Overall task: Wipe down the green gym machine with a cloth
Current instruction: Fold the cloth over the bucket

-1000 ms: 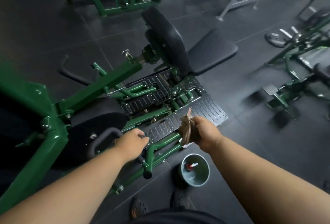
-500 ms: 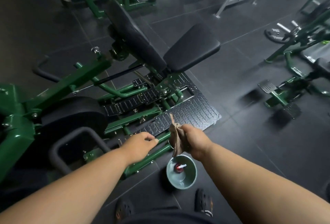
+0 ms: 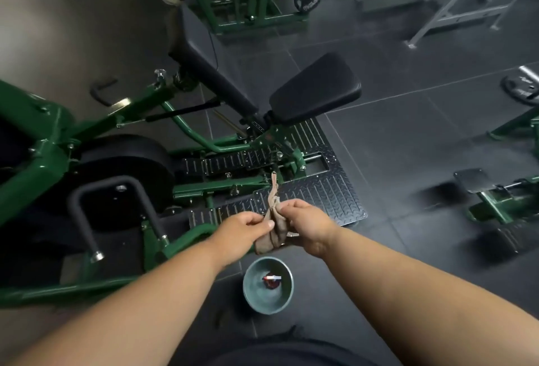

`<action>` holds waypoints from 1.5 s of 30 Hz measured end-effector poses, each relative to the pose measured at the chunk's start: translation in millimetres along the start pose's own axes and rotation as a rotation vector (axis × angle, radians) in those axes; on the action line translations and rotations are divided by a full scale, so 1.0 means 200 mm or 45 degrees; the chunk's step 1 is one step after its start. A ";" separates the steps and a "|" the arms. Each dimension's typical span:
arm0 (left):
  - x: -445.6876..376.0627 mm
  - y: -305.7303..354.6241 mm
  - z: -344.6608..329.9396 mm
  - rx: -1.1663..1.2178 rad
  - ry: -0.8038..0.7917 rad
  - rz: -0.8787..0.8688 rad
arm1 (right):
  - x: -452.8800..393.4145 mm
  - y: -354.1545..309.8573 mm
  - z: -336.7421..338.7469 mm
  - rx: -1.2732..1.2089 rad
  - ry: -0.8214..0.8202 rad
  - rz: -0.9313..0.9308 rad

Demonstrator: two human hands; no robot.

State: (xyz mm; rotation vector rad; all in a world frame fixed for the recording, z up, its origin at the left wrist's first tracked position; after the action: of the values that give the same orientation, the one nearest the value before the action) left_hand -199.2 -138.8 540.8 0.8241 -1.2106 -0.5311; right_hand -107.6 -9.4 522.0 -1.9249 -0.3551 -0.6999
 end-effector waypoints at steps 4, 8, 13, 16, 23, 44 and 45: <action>0.01 0.03 -0.02 -0.018 0.105 -0.035 | 0.00 0.02 0.06 -0.081 0.035 -0.012; -0.01 0.01 0.01 0.148 0.117 -0.068 | 0.02 0.01 0.13 -0.210 0.102 -0.032; -0.06 0.07 0.05 0.290 0.023 -0.145 | 0.05 -0.03 0.24 -0.174 0.217 -0.071; -0.09 0.10 0.07 0.281 -0.075 -0.149 | 0.02 -0.05 0.25 0.034 0.216 -0.087; -0.12 0.09 0.20 0.595 -0.106 -0.143 | -0.08 -0.04 0.23 -0.068 0.246 -0.090; -0.11 0.22 0.17 0.915 0.359 -0.118 | -0.31 -0.41 0.24 0.467 -0.115 -0.069; -0.10 0.23 0.17 0.923 0.388 -0.120 | -0.30 -0.42 0.26 0.397 -0.120 -0.093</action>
State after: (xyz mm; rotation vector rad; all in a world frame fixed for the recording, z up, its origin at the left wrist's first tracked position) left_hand -241.4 -105.0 569.1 1.5204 -1.0813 -0.0130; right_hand -182.6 78.4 530.5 -1.6574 -0.5621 -0.5655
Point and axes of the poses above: each hand's wrist, its own x-axis away from the middle knuckle, its own z-axis out of the back of the hand, y = z × x, the point moved 7 cm from there along -x, towards the middle knuckle, and after that the axes turned 15 degrees about -y, right-handed, at the moved point
